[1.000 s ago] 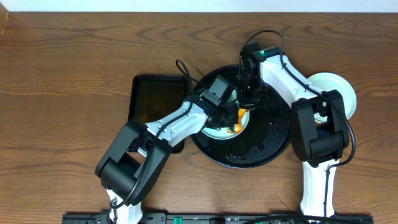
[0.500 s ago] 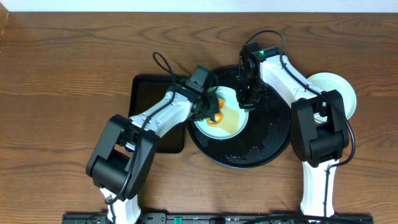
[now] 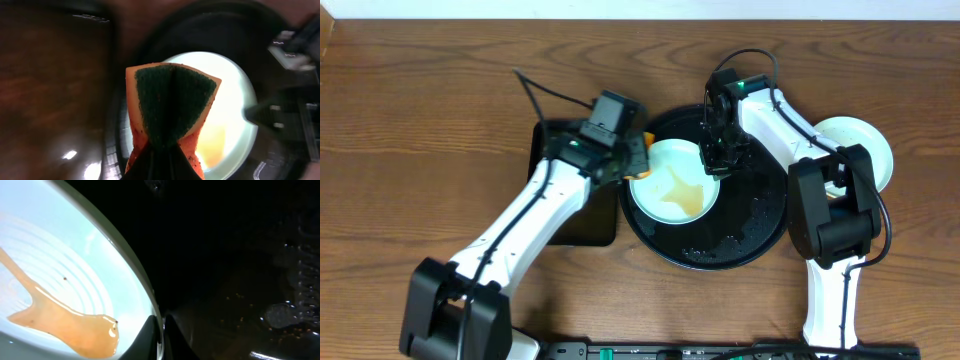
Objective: Clean dirty plates on tray and stack at the side
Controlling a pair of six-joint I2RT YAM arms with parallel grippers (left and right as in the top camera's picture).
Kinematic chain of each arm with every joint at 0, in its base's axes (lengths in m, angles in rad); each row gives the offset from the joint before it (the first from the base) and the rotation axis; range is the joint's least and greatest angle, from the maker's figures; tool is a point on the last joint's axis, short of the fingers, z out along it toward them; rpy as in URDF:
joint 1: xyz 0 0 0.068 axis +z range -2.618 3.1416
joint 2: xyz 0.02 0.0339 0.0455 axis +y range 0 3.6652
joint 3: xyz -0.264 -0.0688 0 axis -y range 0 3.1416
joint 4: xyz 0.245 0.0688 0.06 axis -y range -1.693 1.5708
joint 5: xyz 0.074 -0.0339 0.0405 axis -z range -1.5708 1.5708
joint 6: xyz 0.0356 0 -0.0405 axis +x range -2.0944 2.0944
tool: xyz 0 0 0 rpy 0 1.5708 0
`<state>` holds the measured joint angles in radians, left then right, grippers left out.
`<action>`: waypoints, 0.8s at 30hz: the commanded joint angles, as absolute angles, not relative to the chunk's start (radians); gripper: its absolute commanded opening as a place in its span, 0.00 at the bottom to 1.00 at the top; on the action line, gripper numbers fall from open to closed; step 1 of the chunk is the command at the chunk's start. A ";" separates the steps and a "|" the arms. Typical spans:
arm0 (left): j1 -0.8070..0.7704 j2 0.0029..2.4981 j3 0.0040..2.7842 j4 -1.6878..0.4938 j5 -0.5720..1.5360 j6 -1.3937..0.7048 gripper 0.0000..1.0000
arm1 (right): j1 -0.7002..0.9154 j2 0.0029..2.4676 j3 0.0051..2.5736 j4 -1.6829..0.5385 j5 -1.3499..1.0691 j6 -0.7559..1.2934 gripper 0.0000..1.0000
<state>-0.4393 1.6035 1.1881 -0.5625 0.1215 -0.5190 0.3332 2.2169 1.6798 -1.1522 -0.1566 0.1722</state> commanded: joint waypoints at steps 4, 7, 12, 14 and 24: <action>-0.316 1.601 1.188 -0.664 0.054 -0.490 0.07 | 0.346 2.226 1.671 -1.137 -0.135 0.179 0.29; -0.266 1.602 1.188 -0.694 0.054 -0.490 0.07 | 0.347 2.226 1.668 -1.116 -0.137 0.179 0.28; -0.214 1.602 1.185 -0.722 0.055 -0.490 0.08 | 0.347 2.226 1.620 -1.057 -0.142 0.187 0.25; -0.207 1.602 1.183 -0.724 0.055 -0.490 0.08 | 0.347 2.226 1.588 -1.015 -0.166 0.186 0.21; -0.206 1.602 1.182 -0.728 0.054 -0.490 0.08 | 0.336 2.214 1.584 -0.988 -0.117 0.186 0.01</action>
<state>-0.2092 1.6032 1.1881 -0.7235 0.0708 -0.4969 0.3321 2.1815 1.6020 -0.9966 -0.1825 0.1761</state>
